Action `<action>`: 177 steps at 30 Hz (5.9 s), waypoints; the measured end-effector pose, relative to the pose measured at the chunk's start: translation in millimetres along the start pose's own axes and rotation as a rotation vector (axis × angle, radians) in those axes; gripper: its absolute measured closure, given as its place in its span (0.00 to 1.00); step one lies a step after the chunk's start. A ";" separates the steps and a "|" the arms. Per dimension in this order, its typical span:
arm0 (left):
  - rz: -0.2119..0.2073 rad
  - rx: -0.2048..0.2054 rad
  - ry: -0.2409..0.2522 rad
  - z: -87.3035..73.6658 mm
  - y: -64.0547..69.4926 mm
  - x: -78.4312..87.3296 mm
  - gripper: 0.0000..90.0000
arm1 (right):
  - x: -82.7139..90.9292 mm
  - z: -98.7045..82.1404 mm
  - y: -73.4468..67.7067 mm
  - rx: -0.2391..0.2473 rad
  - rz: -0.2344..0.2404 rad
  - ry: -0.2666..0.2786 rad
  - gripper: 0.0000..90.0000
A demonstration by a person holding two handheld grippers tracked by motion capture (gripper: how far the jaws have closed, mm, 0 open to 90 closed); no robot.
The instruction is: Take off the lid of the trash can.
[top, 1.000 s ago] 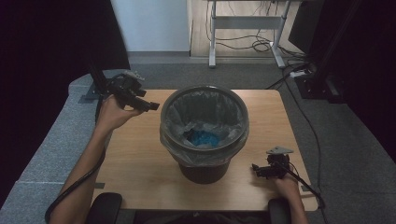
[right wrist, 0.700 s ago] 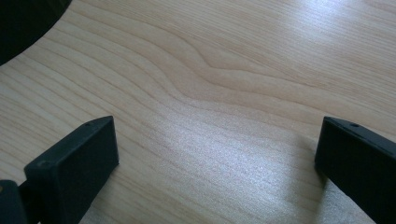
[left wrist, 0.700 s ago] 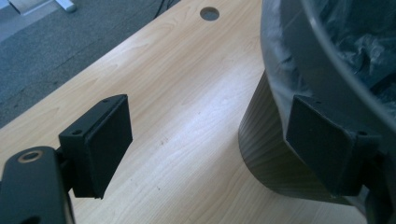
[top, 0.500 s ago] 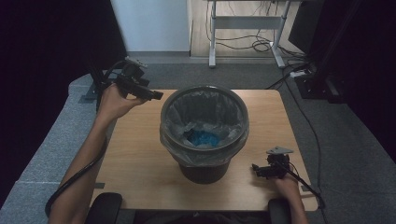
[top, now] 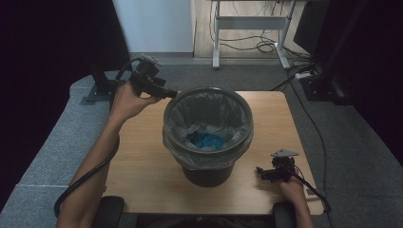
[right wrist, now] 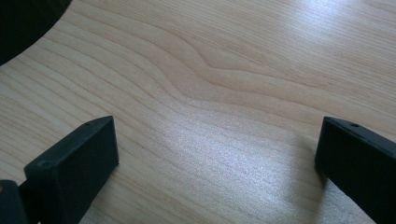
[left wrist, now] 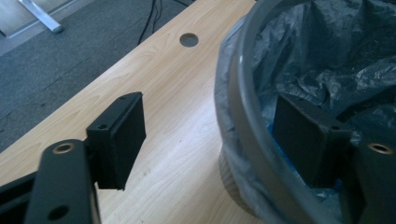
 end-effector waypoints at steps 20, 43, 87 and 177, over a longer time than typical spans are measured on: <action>0.048 -0.024 -0.068 10.6 10.7 -31.1 0.51 | 0.0 0.0 0.0 0.000 0.000 0.000 0.00; -0.050 0.045 -0.030 12.5 10.0 -21.7 0.87 | 0.0 0.0 0.0 0.000 0.000 0.000 0.00; -0.019 0.178 0.051 -47.1 -43.4 31.3 0.87 | 0.0 0.0 0.1 0.001 -0.001 0.001 0.00; 0.103 0.474 0.115 -228.4 -129.7 49.3 0.88 | 0.0 0.0 0.2 0.002 -0.001 0.001 0.00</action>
Point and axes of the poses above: each handheld gripper's, and its own axes: x roughly backward along the jaws, z roughly out of its top, y roughly to its right, the point moved 5 cm from there along -x, roughly forward along the jaws, and after that the axes turned 7 degrees about -y, right-handed, at the moved point
